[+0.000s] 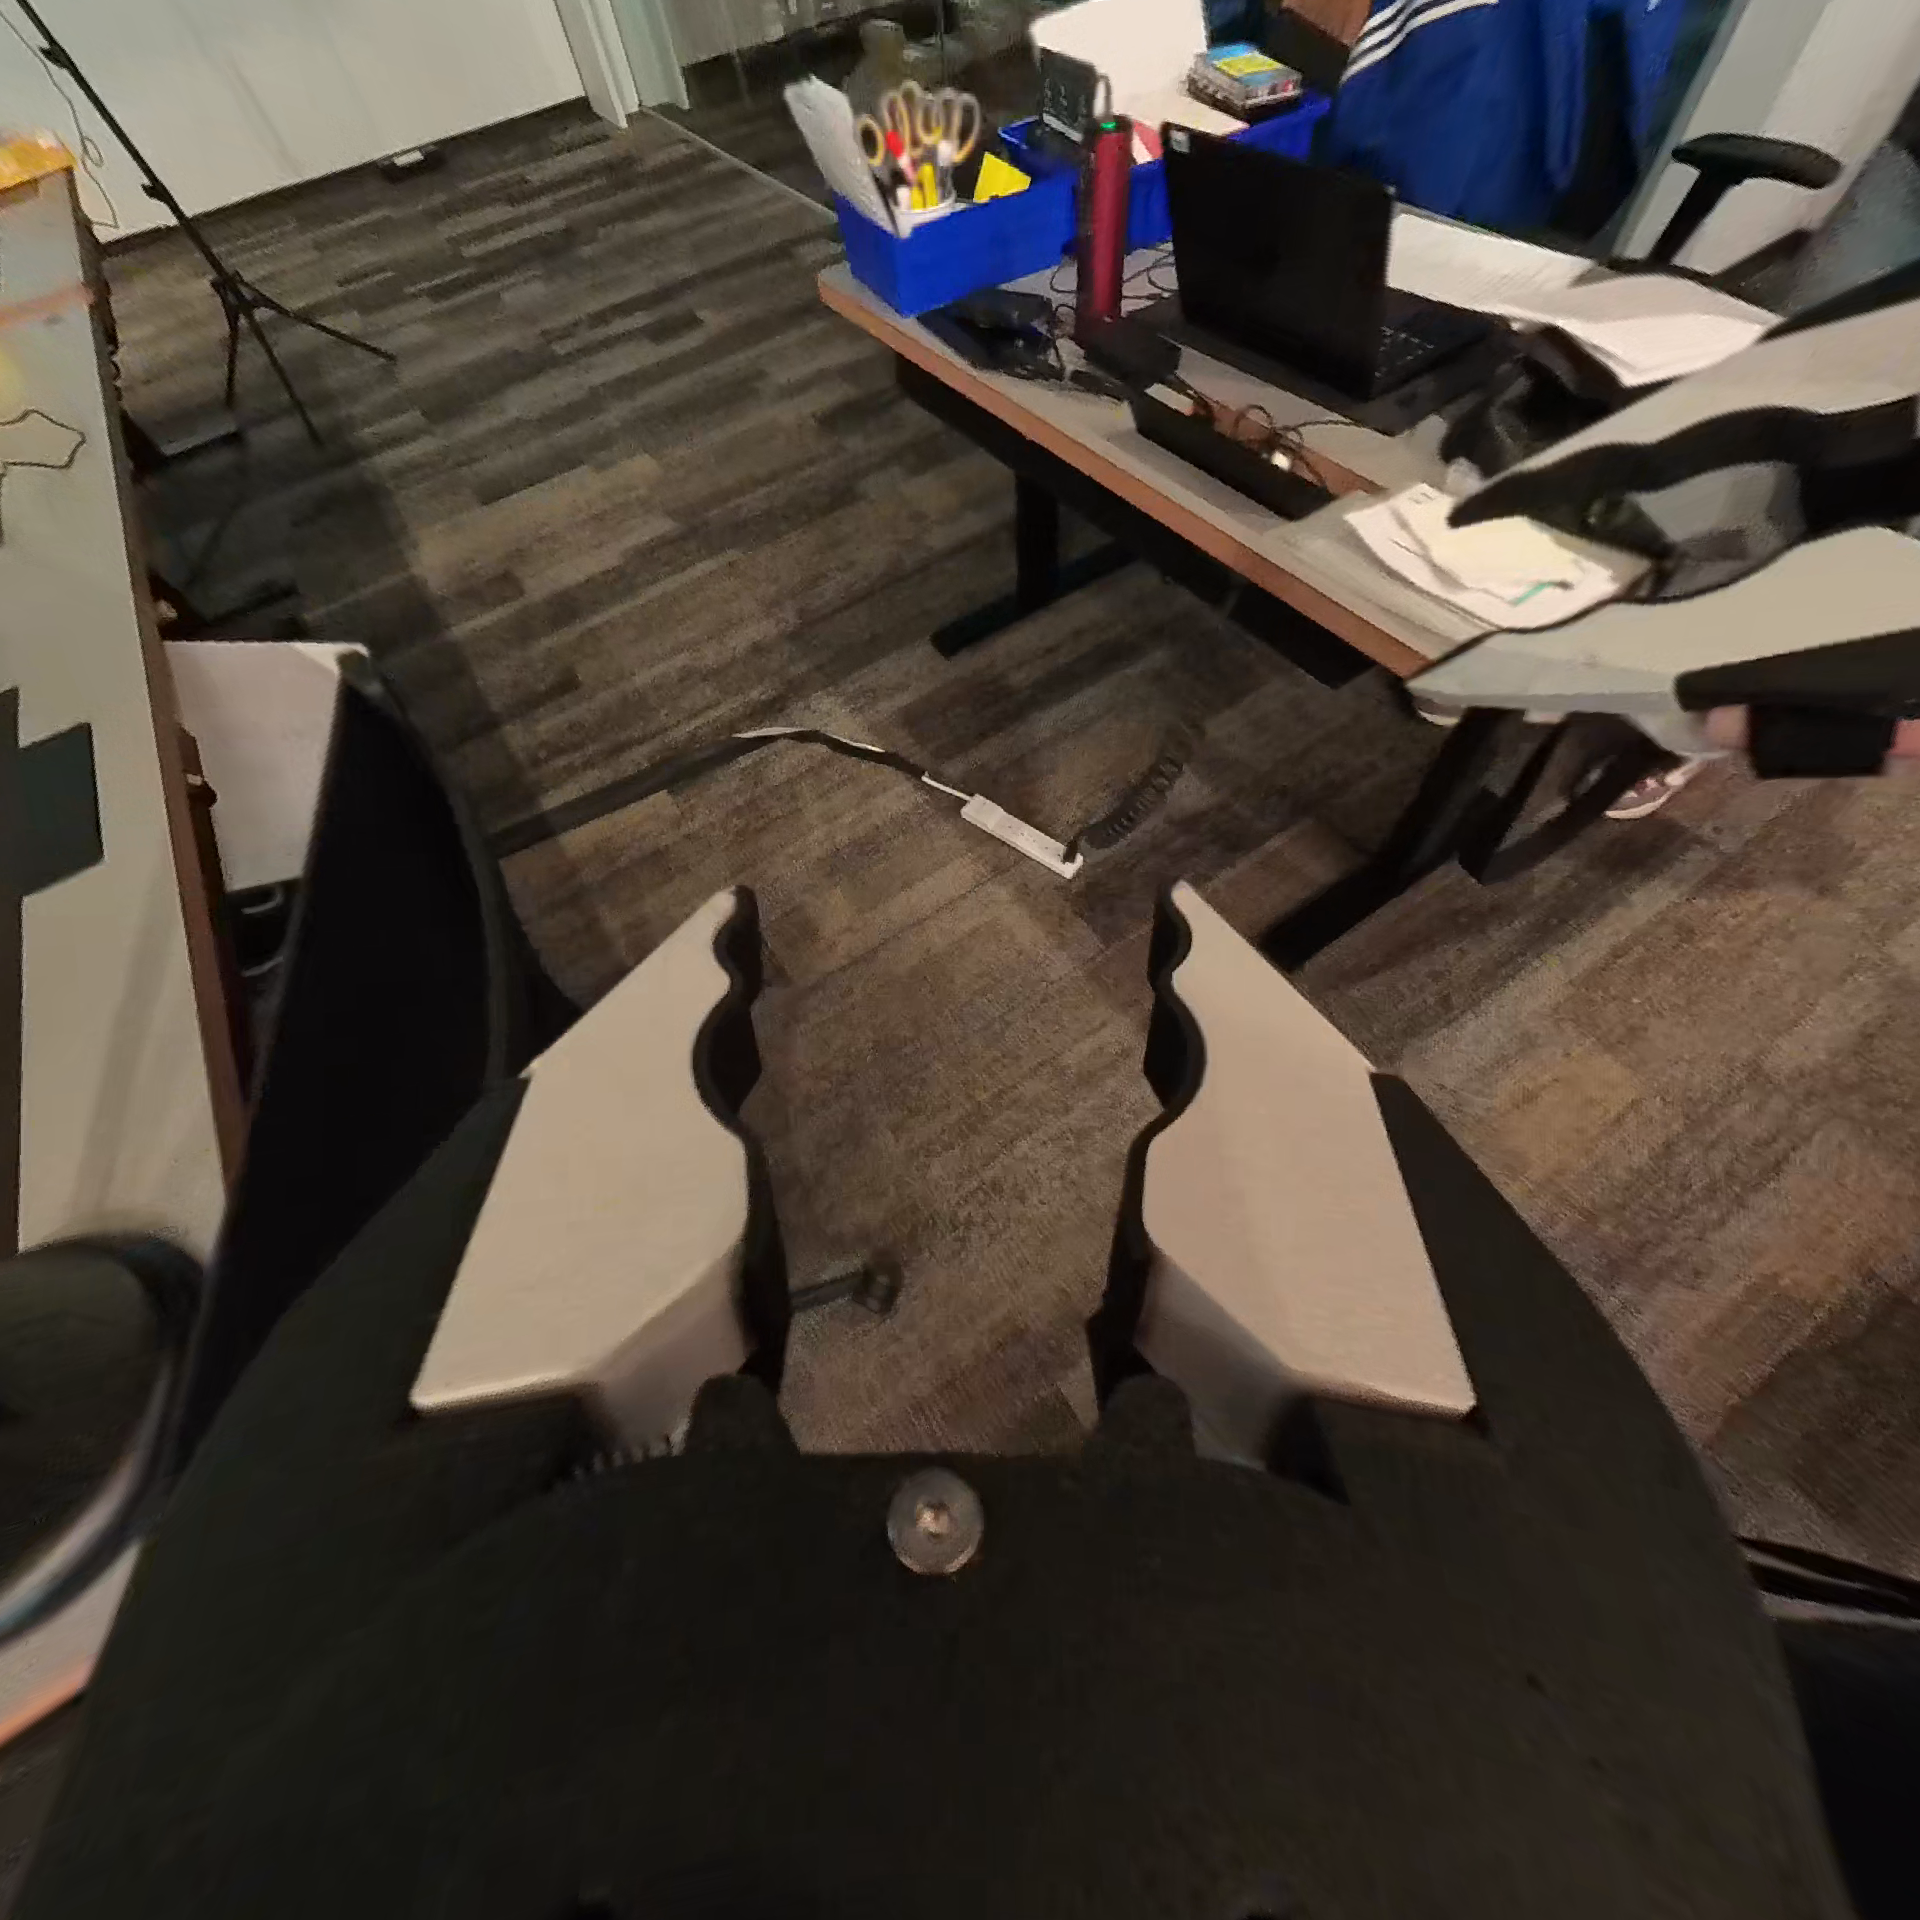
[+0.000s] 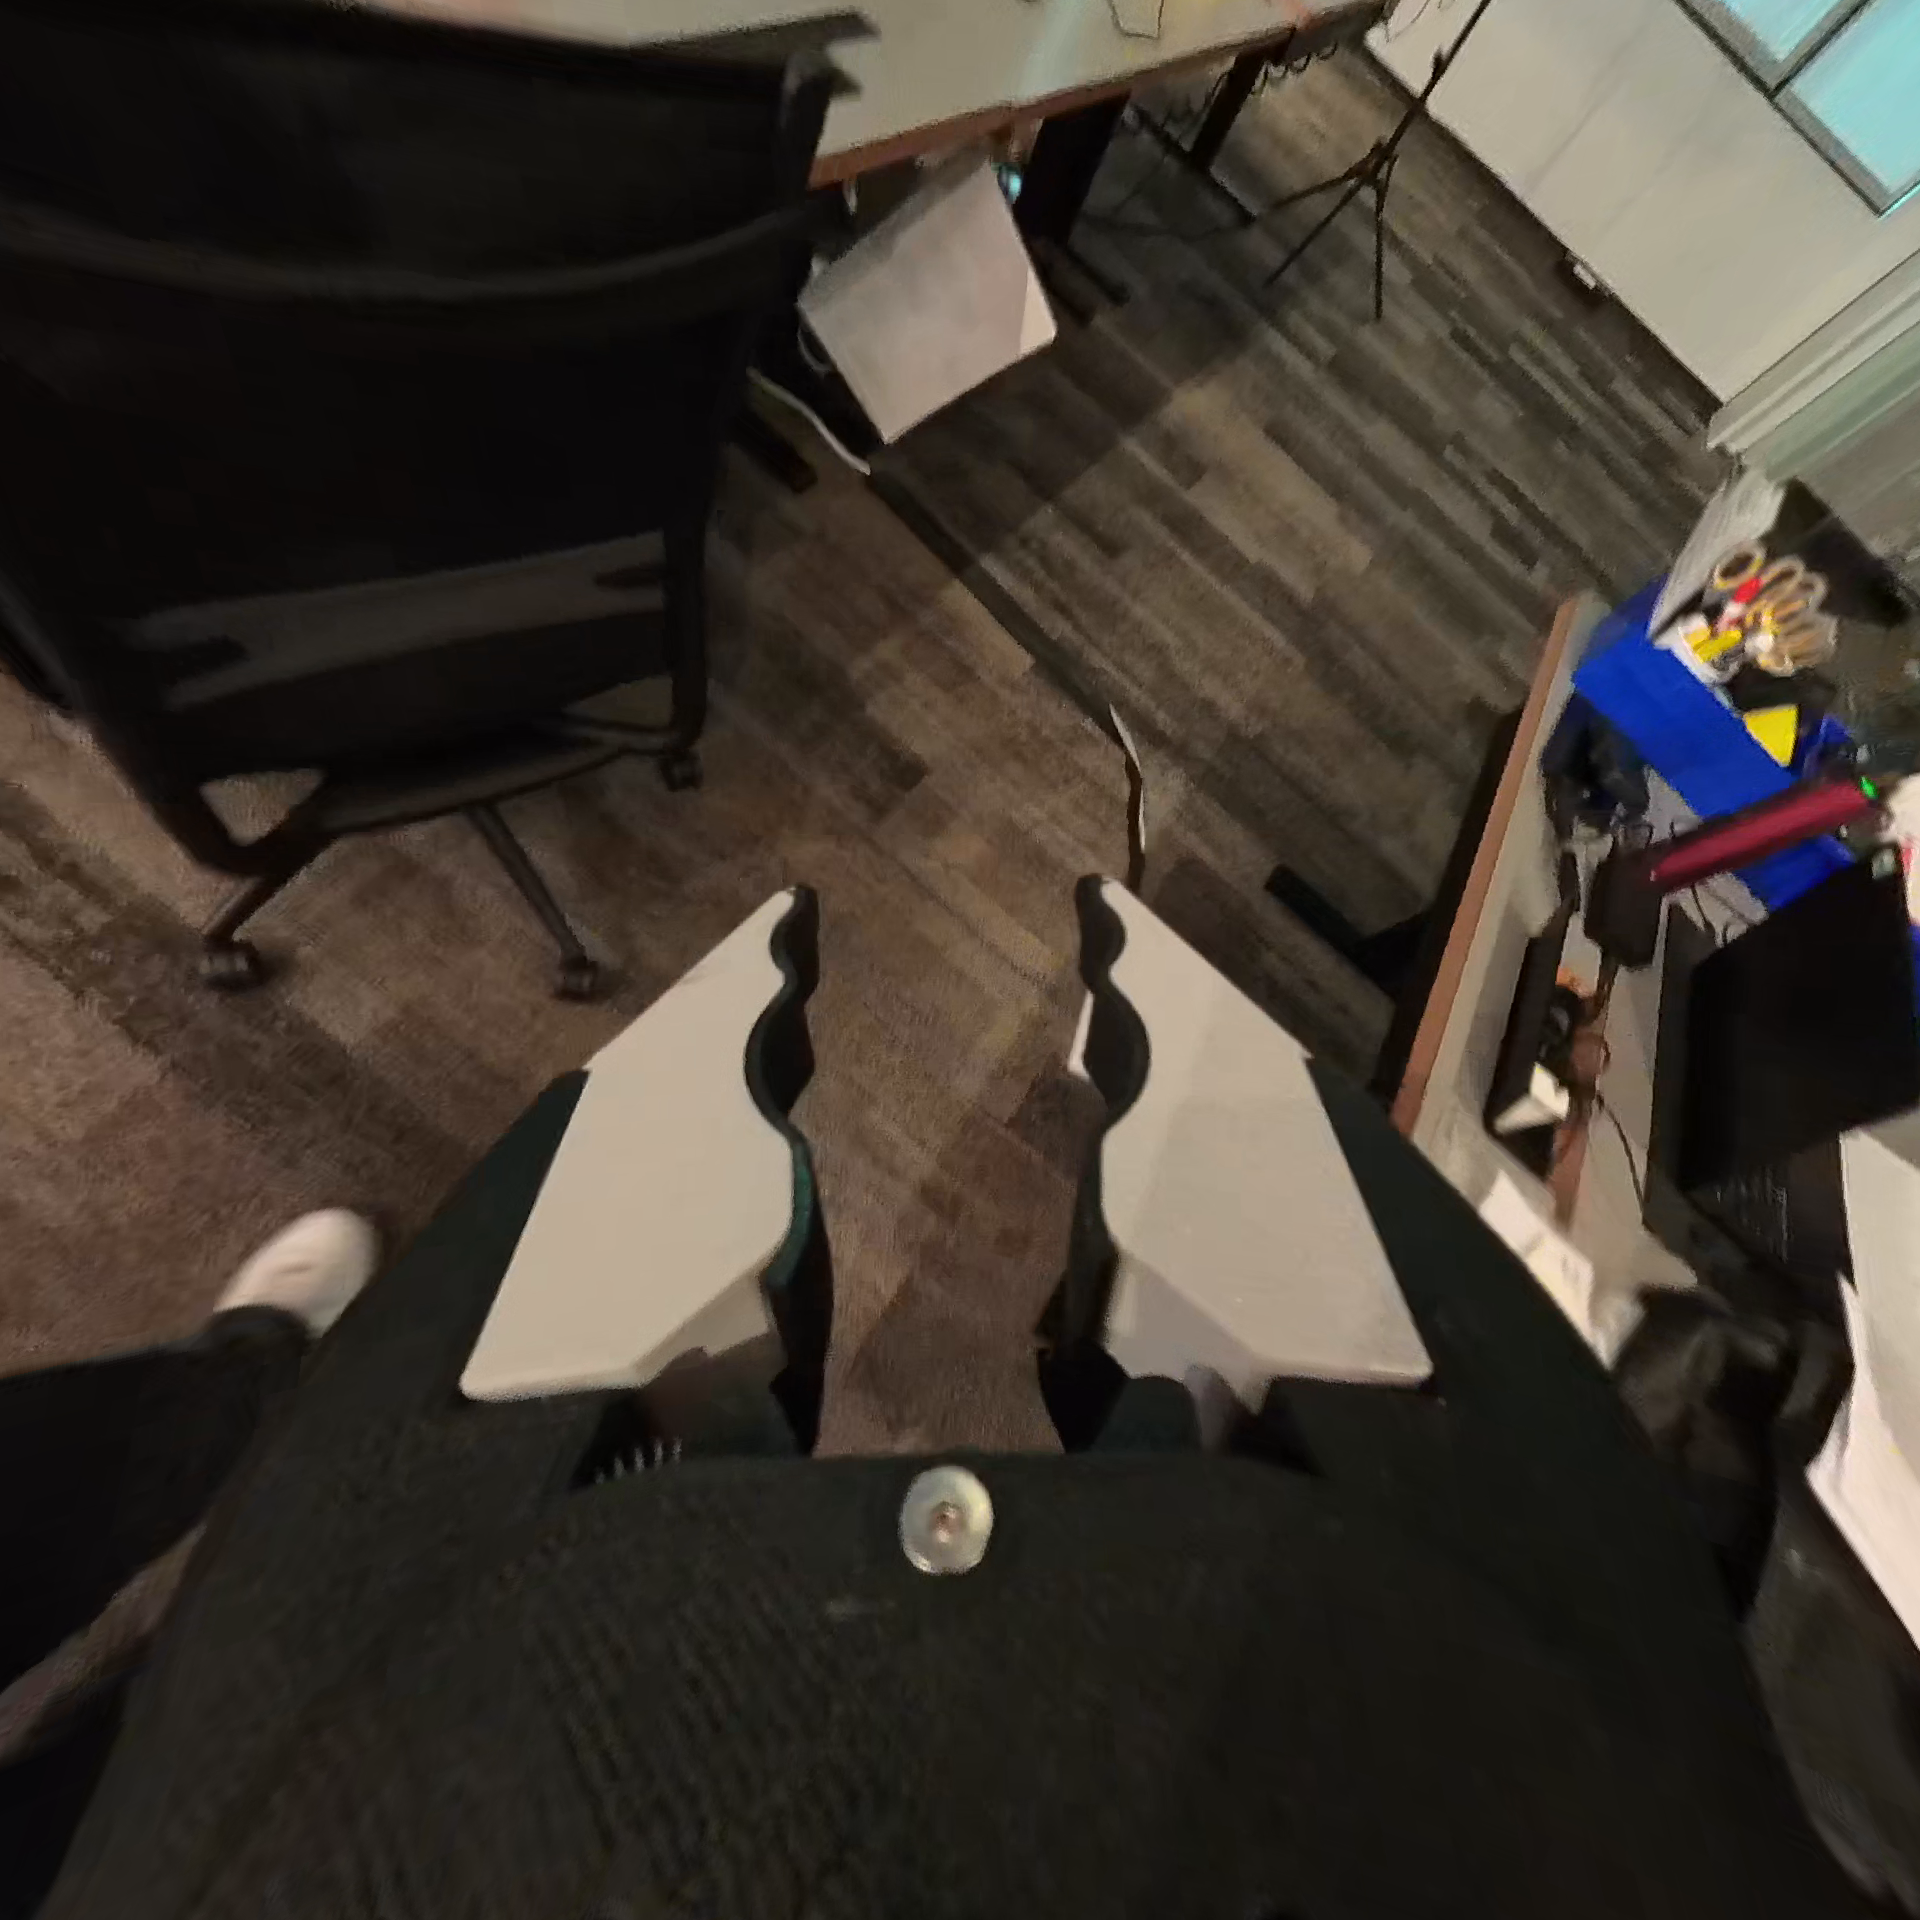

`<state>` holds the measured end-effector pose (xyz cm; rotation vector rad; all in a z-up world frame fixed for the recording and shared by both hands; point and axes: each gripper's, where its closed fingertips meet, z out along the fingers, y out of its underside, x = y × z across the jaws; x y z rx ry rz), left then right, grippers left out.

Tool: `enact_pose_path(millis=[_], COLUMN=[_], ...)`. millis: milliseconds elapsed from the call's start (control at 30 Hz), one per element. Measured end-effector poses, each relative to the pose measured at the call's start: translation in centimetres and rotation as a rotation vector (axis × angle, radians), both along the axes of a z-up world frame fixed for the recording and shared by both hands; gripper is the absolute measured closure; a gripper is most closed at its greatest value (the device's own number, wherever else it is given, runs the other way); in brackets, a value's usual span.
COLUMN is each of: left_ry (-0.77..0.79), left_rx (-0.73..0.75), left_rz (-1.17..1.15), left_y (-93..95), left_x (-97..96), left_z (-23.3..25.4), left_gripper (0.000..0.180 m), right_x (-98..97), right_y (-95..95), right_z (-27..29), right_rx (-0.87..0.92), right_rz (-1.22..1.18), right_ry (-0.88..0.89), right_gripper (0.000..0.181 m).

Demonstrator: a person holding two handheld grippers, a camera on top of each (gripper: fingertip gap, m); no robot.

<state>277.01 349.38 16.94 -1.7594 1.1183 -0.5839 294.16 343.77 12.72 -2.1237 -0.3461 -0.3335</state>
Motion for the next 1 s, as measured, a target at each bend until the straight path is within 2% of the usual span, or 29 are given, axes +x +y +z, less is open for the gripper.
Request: enact_pose_path(millis=[133,333,500,600,700,800,867,1000], left_ry=[-0.001,0.003,-0.031,-0.1,-0.164,-0.242,-0.311,-0.272], left_rx=[-0.006,-0.062,-0.091,-0.059,0.033,0.14,0.131,0.192], left_rz=[0.007,0.02,0.073,0.135,0.241,0.427,0.512,0.75], left_y=[9.2,25.4,37.7,44.1,49.9,54.0,54.5,53.1], left_x=[3.9,8.4,12.0,13.8,14.0,12.2,11.2,6.1], left_z=[-0.3,-0.3,1.3,2.0,2.2,3.2,4.4,6.5], left_gripper=[0.105,0.106,0.109,0.11,0.111,0.115,0.115,0.115], right_x=[3.1,8.0,12.0,12.2,10.8,8.5,6.4,0.3], right_y=[11.1,27.2,38.1,44.5,50.8,56.8,60.2,62.6], right_z=[-0.3,-0.8,-0.1,-0.5,-1.1,-1.3,-1.0,3.4], right_rx=[0.037,0.034,0.045,0.076,0.106,0.097,0.024,0.031], right_rz=[0.036,0.057,0.139,0.313,0.57,0.824,0.966,1.278], right_ry=[0.025,0.167,0.171,0.252,0.307,0.246,0.168,0.19], right_gripper=[0.131,0.131,0.132,0.133,0.136,0.137,0.134,0.135])
